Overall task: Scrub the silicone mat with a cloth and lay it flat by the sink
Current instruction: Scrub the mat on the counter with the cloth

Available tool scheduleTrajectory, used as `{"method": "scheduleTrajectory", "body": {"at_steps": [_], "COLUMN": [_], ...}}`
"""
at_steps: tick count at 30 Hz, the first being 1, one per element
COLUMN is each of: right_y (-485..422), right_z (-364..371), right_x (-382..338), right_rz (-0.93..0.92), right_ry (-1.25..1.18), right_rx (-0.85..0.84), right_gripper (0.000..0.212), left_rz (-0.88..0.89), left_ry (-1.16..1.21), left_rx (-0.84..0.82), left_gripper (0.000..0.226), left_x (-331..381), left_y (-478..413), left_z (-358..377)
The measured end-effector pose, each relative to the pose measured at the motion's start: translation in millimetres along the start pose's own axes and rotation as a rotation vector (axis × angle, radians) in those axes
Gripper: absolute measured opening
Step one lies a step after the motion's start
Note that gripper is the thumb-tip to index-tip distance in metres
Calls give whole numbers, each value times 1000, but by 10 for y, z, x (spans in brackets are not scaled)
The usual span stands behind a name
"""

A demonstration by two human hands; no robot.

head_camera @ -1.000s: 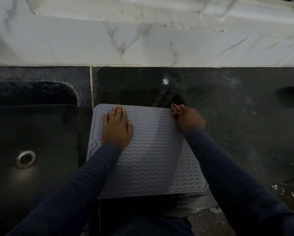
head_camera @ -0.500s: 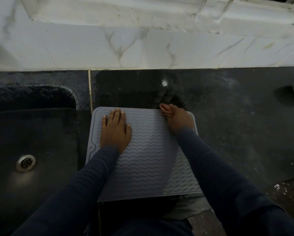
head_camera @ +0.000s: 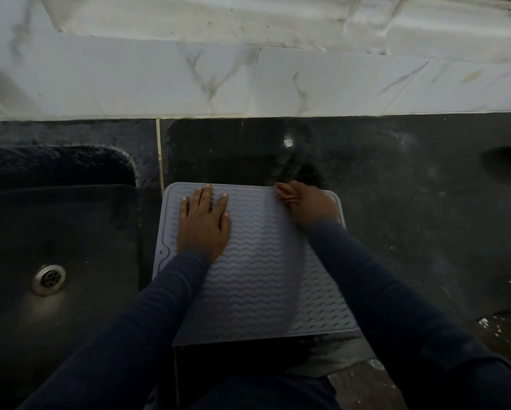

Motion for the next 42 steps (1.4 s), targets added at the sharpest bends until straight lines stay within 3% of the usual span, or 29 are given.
{"method": "scheduleTrajectory", "body": {"at_steps": [2,4,7,9,11,15,19,21,24,27,29,32,35,37,42], "right_y": [-97,-155,-7,309,523,445,162,85,262,589,565,412,279,204,406], "right_z": [-102,-181,-206,-29,167,75,-170,-230,-61,274,290,121,-95,-210,108], "right_x": [350,388,-202,-759,-1018,-599,287,393,-213,-959,-955,-326,336,414,-796], "right_rz": [96,122,-49,-183,-166,-291,-82,48,-48,-177,-185,-152,83,250,-99], "right_ry": [47,145,65,-57,-202,-59,136,180,-28,-151,-124,-60,-1,25,-55], "right_rx": [21,24,74,-3,-104,-93,-47,4,73,-59,-79,-119,-72,-19,-112], "right_gripper": [49,41,31,34,28,42,43,38,30,29,31,43,67,67,46], "left_rz": [-9,-14,-16,-8,4,-11,-2,-4,-18,10,13,-7,-15,-11,-7], "left_ry": [1,3,6,7,-6,31,27,15,11,7,4,16,17,14,9], "left_rx": [-3,-9,-13,-29,-39,-3,17,31,36,20,17,26,21,35,21], "left_gripper": [56,56,57,56,54,55,54,53,50,50,51,51,53,51,53], "left_x": [4,5,6,14,12,11,-4,2,-3,4,-3,4,-8,-1,-7], "left_y": [-3,-8,0,2,2,-1,-5,-8,7,4,-9,-5,-9,-5,-14], "left_z": [-5,-1,-4,-8,-11,-32,-5,-2,16,4,2,-5,2,-4,2]}}
Point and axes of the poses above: each hand's wrist, its own y-axis away from the middle knuckle, its own z-axis out of the palm, x = y × z, the point moved 6 cm from there along -y, towards the middle knuckle, and after that the axes turned 14 degrees about x, right-handed, at the moved point
